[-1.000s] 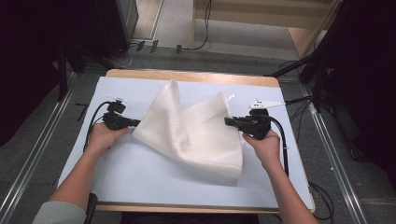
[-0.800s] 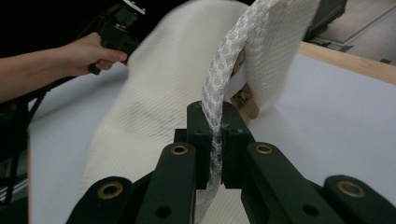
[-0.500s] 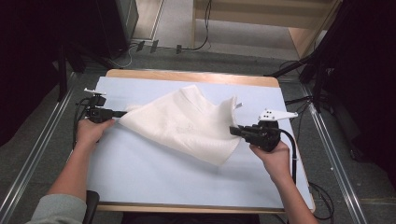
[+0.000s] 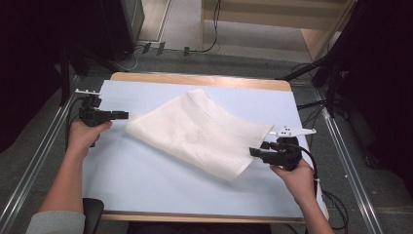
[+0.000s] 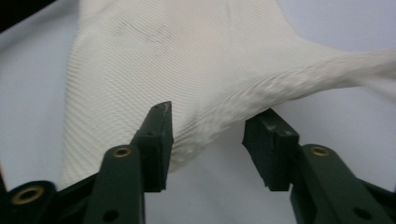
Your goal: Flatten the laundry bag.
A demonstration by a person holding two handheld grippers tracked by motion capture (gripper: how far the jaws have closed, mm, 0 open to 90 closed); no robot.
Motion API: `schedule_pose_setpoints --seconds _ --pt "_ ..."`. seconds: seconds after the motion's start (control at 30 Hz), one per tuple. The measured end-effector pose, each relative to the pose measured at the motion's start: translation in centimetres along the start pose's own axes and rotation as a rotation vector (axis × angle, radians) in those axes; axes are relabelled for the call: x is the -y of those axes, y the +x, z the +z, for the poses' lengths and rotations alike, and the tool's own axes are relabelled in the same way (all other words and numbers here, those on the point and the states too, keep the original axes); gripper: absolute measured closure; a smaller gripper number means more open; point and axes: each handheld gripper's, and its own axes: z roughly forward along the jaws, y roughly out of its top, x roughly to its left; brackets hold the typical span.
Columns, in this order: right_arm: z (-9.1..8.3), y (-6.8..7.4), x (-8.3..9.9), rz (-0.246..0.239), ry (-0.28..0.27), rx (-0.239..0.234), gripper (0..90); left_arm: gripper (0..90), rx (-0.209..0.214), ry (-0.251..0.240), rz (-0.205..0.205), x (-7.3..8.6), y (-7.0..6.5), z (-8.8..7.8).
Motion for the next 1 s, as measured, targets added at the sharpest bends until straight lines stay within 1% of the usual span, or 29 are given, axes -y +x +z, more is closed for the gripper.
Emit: schedule_pose_setpoints --seconds 0.03,0.07,0.1,0.13,0.17,0.2,0.23,0.27,0.3,0.33,0.37,0.43,0.47,0.53,0.57,0.6,0.63,0.67,0.7,0.73,0.8,0.83,0.87,0.97,1.0 --pt "-0.8 -0.6 0.5 0.019 -0.005 0.019 49.4 63.8 -0.003 0.004 0.017 -0.2 -0.4 0.0" --pt "-0.8 -0.6 0.5 0.019 -0.005 0.019 49.4 63.8 -0.007 0.004 0.031 -0.4 -0.7 0.0" --pt "-1.1 -0.9 0.6 0.028 -0.003 0.033 49.3 62.9 0.005 0.007 0.043 -0.8 -1.2 0.0" --pt "-2.3 -1.9 1.1 0.035 -0.023 0.077 49.9 60.0 0.014 0.009 0.047 -1.1 -1.7 0.2" --pt "-2.3 -1.9 1.1 0.035 -0.023 0.077 49.9 60.0 0.021 0.01 0.049 -1.3 -2.0 0.3" --pt "-2.7 -2.2 1.2 0.042 -0.033 0.091 50.3 59.9 0.031 0.016 0.064 -1.6 -2.6 0.7" --pt "-3.5 -2.9 1.5 0.063 -0.05 0.112 50.8 59.6 0.035 0.029 0.08 -1.9 -3.1 1.2" --pt "-4.3 -3.9 1.8 0.09 -0.072 0.136 51.6 58.5 0.034 0.051 0.1 -2.5 -3.9 2.1" --pt "-4.3 -3.9 1.8 0.09 -0.072 0.136 51.6 57.9 0.034 0.051 0.1 -2.5 -3.9 2.1" --pt "-4.5 -4.1 2.0 0.096 -0.075 0.141 51.8 57.9 0.046 0.061 0.116 -3.0 -4.6 3.0" --pt "-4.5 -4.5 2.1 0.105 -0.078 0.146 52.0 57.2 0.047 0.07 0.123 -3.2 -4.8 3.4" --pt "-4.3 -4.5 2.1 0.107 -0.078 0.143 52.1 56.5 0.051 0.082 0.143 -3.8 -5.5 4.6" --pt "-4.1 -4.5 2.1 0.102 -0.08 0.141 52.2 56.2 0.057 0.088 0.149 -4.0 -5.7 5.2" --pt "-3.7 -4.3 1.9 0.089 -0.073 0.135 53.3 55.7 0.055 0.112 0.169 -4.4 -6.0 6.2" --pt "-3.5 -4.1 1.9 0.087 -0.069 0.132 54.7 55.4 0.057 0.12 0.169 -4.6 -6.2 6.8" --pt "-3.2 -3.8 1.7 0.083 -0.069 0.114 58.9 55.1 0.058 0.12 0.173 -4.7 -6.3 7.2" --pt "-3.2 -3.8 1.7 0.083 -0.069 0.114 58.9 55.1 0.06 0.116 0.176 -4.8 -6.3 7.5" --pt "-3.1 -3.7 1.6 0.084 -0.067 0.115 59.2 54.8 0.064 0.131 0.175 -5.1 -6.4 8.1" --pt "-2.8 -3.4 1.5 0.091 -0.065 0.1 59.7 54.0 0.059 0.141 0.177 -5.3 -6.4 8.6" --pt "-2.8 -3.4 1.5 0.091 -0.065 0.1 60.2 54.0 0.056 0.147 0.182 -5.5 -6.5 9.0" --pt "-2.5 -3.1 1.5 0.091 -0.058 0.097 60.9 53.5 0.059 0.133 0.188 -5.7 -6.6 9.8" --pt "-2.4 -2.9 1.6 0.086 -0.051 0.094 60.9 52.4 0.061 0.137 0.18 -5.9 -6.6 10.2" --pt "-2.4 -2.9 1.6 0.086 -0.051 0.094 60.9 52.4 0.055 0.152 0.177 -6.1 -6.5 10.6" --pt "-2.4 -2.9 1.7 0.085 -0.048 0.098 60.8 51.3 0.033 0.16 0.171 -6.4 -6.2 11.7" --pt "-2.5 -2.9 1.7 0.085 -0.048 0.098 60.8 50.6 0.029 0.154 0.17 -6.4 -6.1 12.0"
